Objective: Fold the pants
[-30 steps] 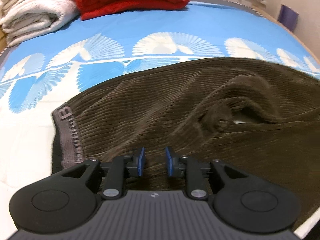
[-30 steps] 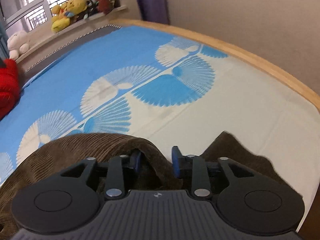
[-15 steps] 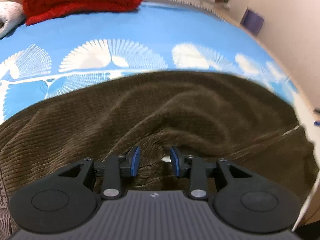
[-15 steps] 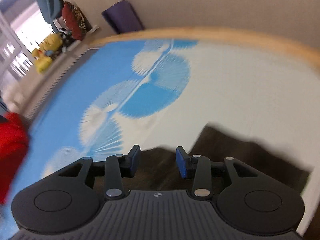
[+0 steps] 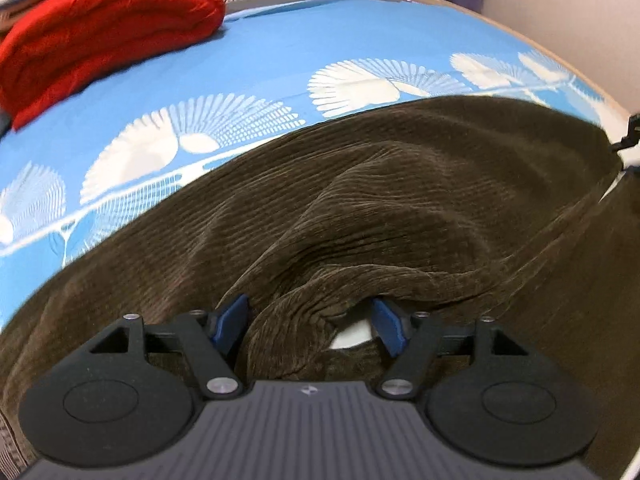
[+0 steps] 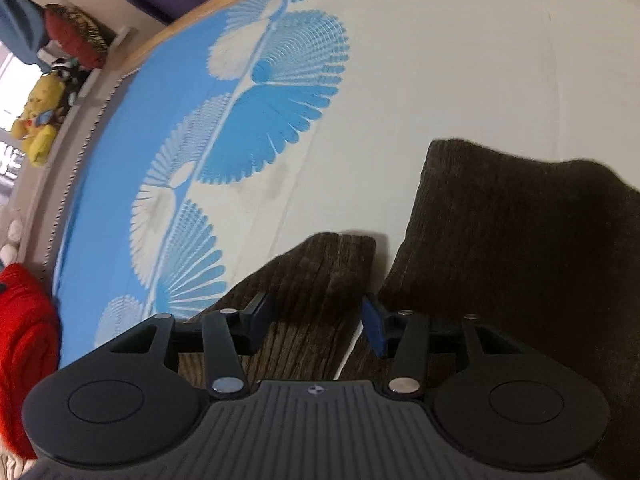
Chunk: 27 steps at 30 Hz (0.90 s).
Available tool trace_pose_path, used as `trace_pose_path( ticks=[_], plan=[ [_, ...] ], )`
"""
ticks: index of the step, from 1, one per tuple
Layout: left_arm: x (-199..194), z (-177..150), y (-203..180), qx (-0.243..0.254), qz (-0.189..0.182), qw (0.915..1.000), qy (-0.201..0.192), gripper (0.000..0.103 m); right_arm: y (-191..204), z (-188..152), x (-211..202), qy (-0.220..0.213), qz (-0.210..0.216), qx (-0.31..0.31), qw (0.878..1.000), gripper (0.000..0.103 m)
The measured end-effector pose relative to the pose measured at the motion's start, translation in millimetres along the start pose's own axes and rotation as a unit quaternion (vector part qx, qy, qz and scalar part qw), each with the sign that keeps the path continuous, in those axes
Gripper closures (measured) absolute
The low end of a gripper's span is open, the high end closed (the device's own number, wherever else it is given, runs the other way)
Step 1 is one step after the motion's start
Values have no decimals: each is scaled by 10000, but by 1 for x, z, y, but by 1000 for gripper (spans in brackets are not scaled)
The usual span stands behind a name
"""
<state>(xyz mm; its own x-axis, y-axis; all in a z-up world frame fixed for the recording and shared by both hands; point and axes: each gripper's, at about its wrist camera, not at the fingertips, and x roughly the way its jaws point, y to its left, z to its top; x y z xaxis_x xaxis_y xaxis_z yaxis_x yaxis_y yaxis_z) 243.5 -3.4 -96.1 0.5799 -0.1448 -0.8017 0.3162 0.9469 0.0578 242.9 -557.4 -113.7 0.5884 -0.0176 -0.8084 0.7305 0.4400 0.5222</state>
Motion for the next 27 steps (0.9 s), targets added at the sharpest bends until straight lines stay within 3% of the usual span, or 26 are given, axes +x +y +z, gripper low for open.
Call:
trace_pose_path(
  ticks=[2, 4, 6, 8, 10, 11, 12, 13, 15, 16, 17, 19, 21, 22, 27],
  plan=[
    [6, -2, -3, 158, 131, 9998, -59, 56, 6, 2, 0, -156, -99, 23, 9998, 90],
    [11, -2, -5, 233, 177, 9996, -43, 85, 16, 3, -3, -369, -42, 33, 9993, 91],
    [10, 1, -3, 116, 140, 9998, -91, 89, 33, 4, -9, -608, 152, -140, 9979, 93],
    [4, 4, -1, 21, 161, 9996, -238, 90, 59, 4, -24, -923, 691, -572, 9917, 94],
    [-1, 7, 4, -164, 34, 9993, -341, 90, 98, -2, -65, -1634, 1625, -1409, 9628, 94],
    [-1, 7, 5, -208, -37, 9993, -306, 90, 116, -10, -86, -2058, 1949, -1994, 9380, 94],
    [-1, 8, 6, -211, -102, 9994, -258, 90, 128, -20, -105, -2500, 2058, -2440, 9141, 94],
    [0, 8, 6, -190, -186, 9994, -209, 90, 128, -23, -115, -2779, 1995, -2472, 9066, 95],
    [0, 6, 5, -47, -338, 9994, -100, 90, 113, -15, -102, -2685, 1343, -2044, 9317, 95],
    [1, 5, 2, 47, -371, 9993, -46, 90, 102, -8, -84, -2419, 653, -1809, 9511, 95],
    [2, 4, 0, 138, -363, 9992, 11, 90, 87, -2, -61, -1987, -8, -1584, 9672, 94],
    [4, 0, -6, 327, -366, 9988, 91, 90, 57, 3, -19, -1142, -775, -1250, 9825, 94],
    [4, -2, -11, 505, -287, 9982, 119, 89, 32, 2, 7, -644, -1116, -1066, 9859, 94],
    [3, -3, -11, 524, -303, 9981, 123, 89, 26, 2, 9, -654, -1161, -1019, 9858, 94],
    [0, -4, -7, 524, -765, 9953, 278, 84, 36, 10, -15, -1312, -808, -1260, 9800, 95]
  ],
)
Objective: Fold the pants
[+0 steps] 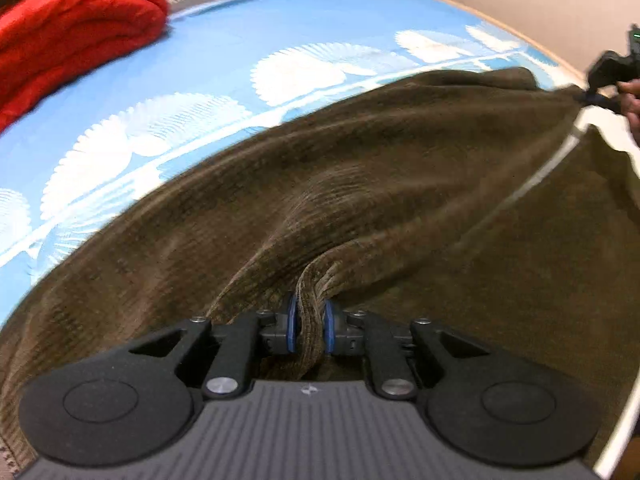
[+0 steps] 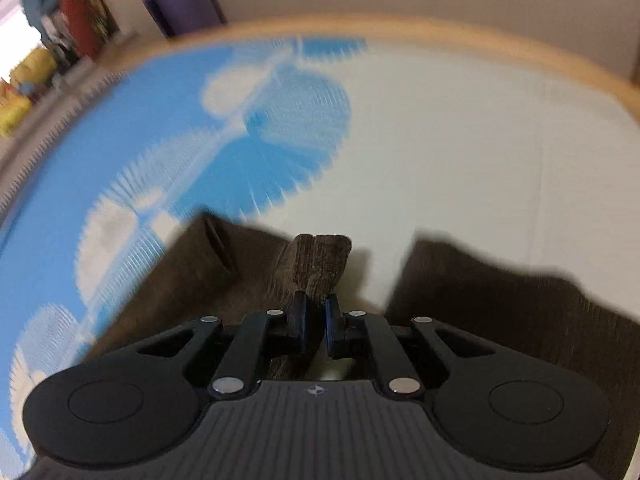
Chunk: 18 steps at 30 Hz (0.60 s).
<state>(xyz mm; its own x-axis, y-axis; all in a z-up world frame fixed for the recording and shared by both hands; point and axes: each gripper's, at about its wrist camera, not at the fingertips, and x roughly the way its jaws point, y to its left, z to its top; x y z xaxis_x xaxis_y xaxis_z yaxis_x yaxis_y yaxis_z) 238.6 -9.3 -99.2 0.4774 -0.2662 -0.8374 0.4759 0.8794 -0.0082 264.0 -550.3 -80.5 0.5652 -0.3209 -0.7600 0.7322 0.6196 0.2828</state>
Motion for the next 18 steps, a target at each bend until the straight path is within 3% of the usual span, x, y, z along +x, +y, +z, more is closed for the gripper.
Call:
trace_pose_path(
  ticks=[2, 4, 5, 7, 9, 11, 14, 18],
  plan=[
    [5, -4, -1, 181, -180, 9994, 218, 80, -4, -1, 12, 56, -189, -254, 9995, 95],
    [0, -7, -2, 317, -191, 9992, 163, 78, -13, -10, 33, 593, -480, -181, 9969, 93],
    [-5, -5, 3, 168, -307, 9993, 113, 76, -13, -10, 33, 593, -480, -181, 9969, 92],
    [-22, -2, 26, -391, -708, 9966, -130, 60, -17, -12, 25, 544, -544, 19, 9970, 90],
    [-39, -3, 52, -897, -749, 9922, -432, 55, -8, -7, 8, 188, -573, -131, 9981, 77],
    [-45, -7, 78, -1344, -639, 9874, -529, 55, -2, -4, -11, -264, -537, -244, 9979, 68],
    [-40, -19, 110, -1911, -140, 9810, -295, 56, 6, -5, -29, -557, 127, -318, 9979, 63],
    [-7, -55, 149, -2430, 972, 9611, 885, 57, 21, -17, -14, 293, 1080, -472, 9926, 61]
  ],
)
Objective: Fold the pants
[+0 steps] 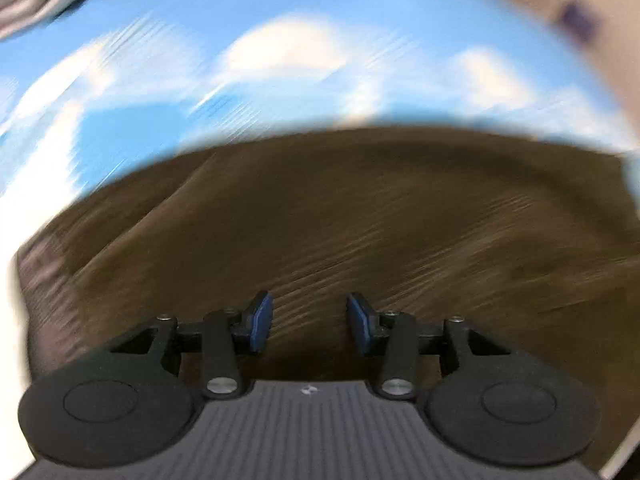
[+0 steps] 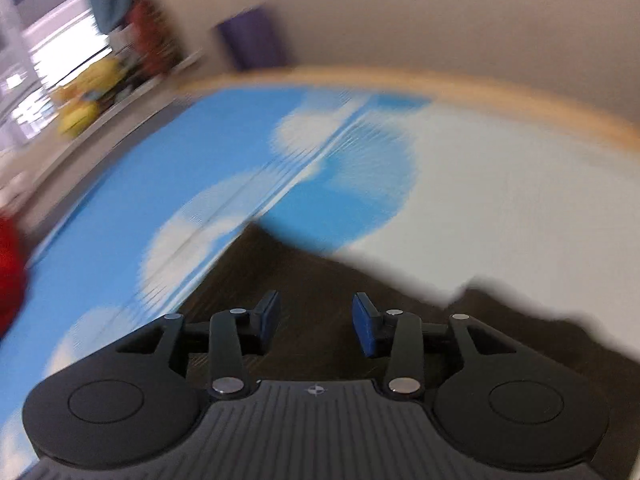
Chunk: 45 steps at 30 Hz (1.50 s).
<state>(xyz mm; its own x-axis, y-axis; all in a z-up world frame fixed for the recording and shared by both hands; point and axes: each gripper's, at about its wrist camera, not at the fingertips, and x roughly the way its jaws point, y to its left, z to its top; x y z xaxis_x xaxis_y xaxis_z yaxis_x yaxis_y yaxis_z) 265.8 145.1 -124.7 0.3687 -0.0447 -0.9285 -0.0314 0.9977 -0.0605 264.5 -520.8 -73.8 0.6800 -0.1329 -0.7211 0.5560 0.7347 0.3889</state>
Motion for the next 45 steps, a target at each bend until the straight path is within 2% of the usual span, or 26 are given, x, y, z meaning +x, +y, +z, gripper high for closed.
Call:
trace_pose_path(
  ticks=[2, 3, 6, 8, 9, 10, 11, 13, 15, 17, 19, 21, 23, 26, 28, 31, 32, 34, 36, 38, 42, 45],
  plan=[
    [-5, 2, 12, -128, -205, 9997, -73, 58, 8, -13, 18, 614, 56, -195, 9979, 61],
    [-11, 4, 20, -337, -198, 9992, -90, 58, 12, -18, 20, 687, -40, -282, 9972, 61],
    [-36, 8, 49, -731, -46, 9954, -617, 58, 26, -22, 13, 568, -53, -485, 9972, 61],
    [-35, 11, 78, -1057, 219, 9923, -602, 58, 38, -22, 4, 382, 107, -678, 9969, 61],
    [-30, 11, 93, -1192, 364, 9909, -511, 62, 46, -20, -2, 245, 191, -799, 9963, 61],
    [-22, 7, 107, -1283, 572, 9894, -356, 89, 55, -19, -12, 102, 292, -894, 9955, 61],
    [-16, 4, 116, -1292, 657, 9889, -320, 100, 62, -19, -19, -22, 417, -946, 9946, 61],
    [-16, 2, 131, -1327, 532, 9883, -533, 100, 71, -18, -31, -153, 571, -982, 9934, 61],
    [-20, 1, 131, -1211, 975, 9848, -779, 100, 92, -16, -75, -499, 1030, -1053, 9878, 61],
    [-24, 0, 125, -1148, 1015, 9854, -741, 101, 106, -21, -114, -640, 1401, -1208, 9807, 61],
    [-33, -4, 115, -1236, 817, 9871, -605, 95, 111, -27, -152, -747, 1697, -1412, 9725, 60],
    [-52, -9, 110, -1377, 534, 9864, -723, 94, 110, -40, -187, -833, 1901, -1664, 9640, 53],
    [-70, -21, 103, -1314, 352, 9882, -702, 89, 104, -55, -210, -827, 2024, -1949, 9561, 50],
    [-104, -43, 99, -1143, 475, 9903, -638, 83, 87, -83, -233, -689, 2031, -2379, 9473, 48],
    [-126, -68, 94, -941, 432, 9922, -694, 64, 75, -105, -239, -570, 1979, -2526, 9454, 48],
    [-141, -111, 101, -971, 368, 9922, -685, 45, 60, -128, -242, -381, 1762, -2601, 9486, 48],
    [-142, -125, 104, -1062, 371, 9914, -670, 42, 57, -132, -241, -369, 1780, -2589, 9486, 48],
    [-131, -150, 116, -1370, 467, 9884, -458, 41, 53, -141, -241, -460, 1703, -2769, 9446, 48],
    [-122, -164, 126, -1513, 638, 9864, -106, 42, 50, -152, -236, -680, 1503, -3144, 9349, 48],
    [-125, -172, 134, -1542, 601, 9861, -171, 40, 47, -159, -230, -683, 1280, -3422, 9283, 48],
    [-116, -186, 147, -1796, 243, 9833, 183, 40, 32, -155, -214, -400, 1198, -3195, 9391, 48],
    [-113, -188, 145, -1717, 148, 9847, 264, 41, 24, -148, -207, -379, 1056, -2995, 9475, 48]
  ],
)
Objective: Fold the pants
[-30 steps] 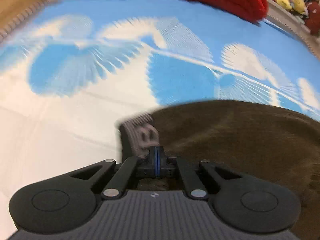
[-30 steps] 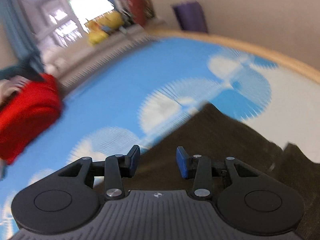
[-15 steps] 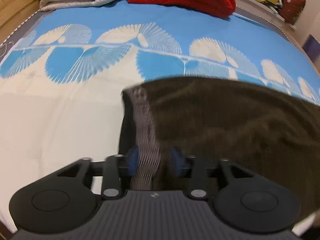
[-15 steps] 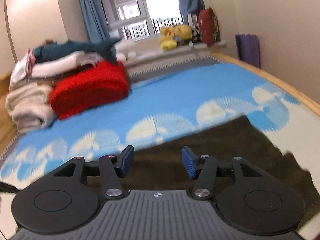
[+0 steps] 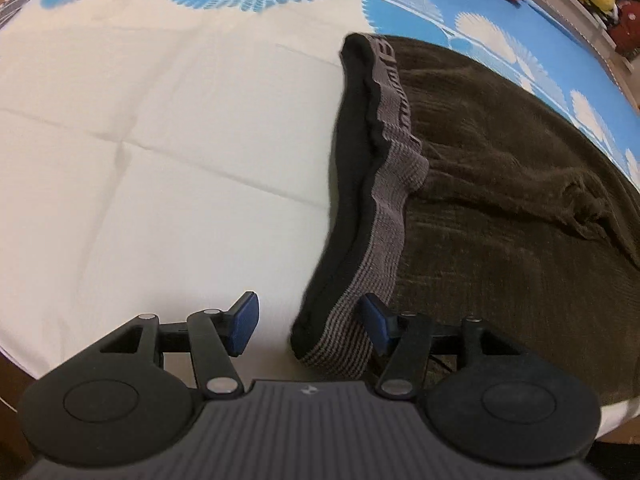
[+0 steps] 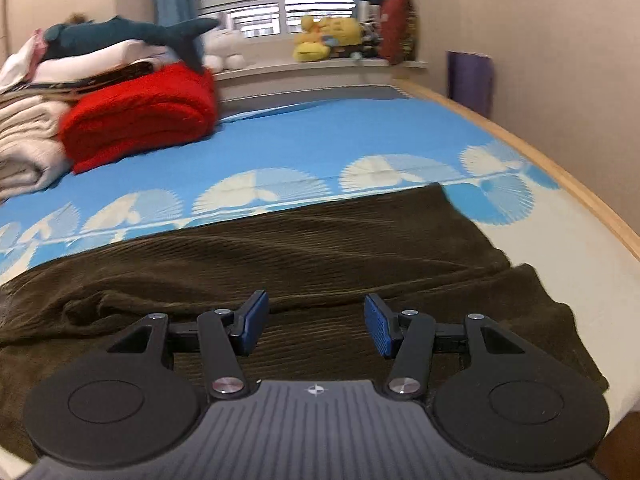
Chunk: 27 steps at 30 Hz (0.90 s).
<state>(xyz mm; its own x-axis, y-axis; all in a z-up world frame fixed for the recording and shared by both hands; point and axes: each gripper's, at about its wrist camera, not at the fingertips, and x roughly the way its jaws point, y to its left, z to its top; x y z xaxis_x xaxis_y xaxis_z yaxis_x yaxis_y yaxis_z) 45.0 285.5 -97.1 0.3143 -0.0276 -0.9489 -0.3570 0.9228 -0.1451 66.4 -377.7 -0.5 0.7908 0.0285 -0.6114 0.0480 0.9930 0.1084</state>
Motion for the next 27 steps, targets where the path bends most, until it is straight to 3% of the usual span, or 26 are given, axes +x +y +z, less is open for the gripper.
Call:
trace_pose_path(
  ticks=[2, 4, 8, 10, 15, 17, 20, 23, 27],
  plan=[
    [2, -1, -4, 111, 11, 9999, 47, 42, -5, -1, 4, 97, -31, 146, 9998, 48],
    [4, -3, -11, 259, 21, 9996, 76, 55, -7, -3, 4, 128, -27, 168, 9998, 48],
    [4, -8, -25, 665, 181, 9976, 1, 69, -8, -6, 0, 99, 11, 119, 9999, 48],
    [2, -9, -28, 808, 258, 9964, -74, 90, -8, -5, -1, 93, 10, 106, 9999, 48],
    [-3, -9, -23, 783, 211, 9966, -167, 91, -9, -6, -5, 46, -39, 147, 9999, 48],
    [-5, -10, -25, 836, 257, 9959, -212, 85, -8, -6, -4, 75, -29, 139, 9999, 48],
    [-19, -9, -28, 937, 396, 9930, -601, 84, -2, -6, -2, 115, -18, 15, 9999, 48],
    [-31, -11, -41, 1284, 95, 9869, -972, 84, 6, -7, -2, 120, -1, -170, 9998, 48],
    [-23, -23, -67, 2103, -60, 9745, -781, 82, 13, -9, -1, 139, -35, -384, 9992, 48]
  ],
)
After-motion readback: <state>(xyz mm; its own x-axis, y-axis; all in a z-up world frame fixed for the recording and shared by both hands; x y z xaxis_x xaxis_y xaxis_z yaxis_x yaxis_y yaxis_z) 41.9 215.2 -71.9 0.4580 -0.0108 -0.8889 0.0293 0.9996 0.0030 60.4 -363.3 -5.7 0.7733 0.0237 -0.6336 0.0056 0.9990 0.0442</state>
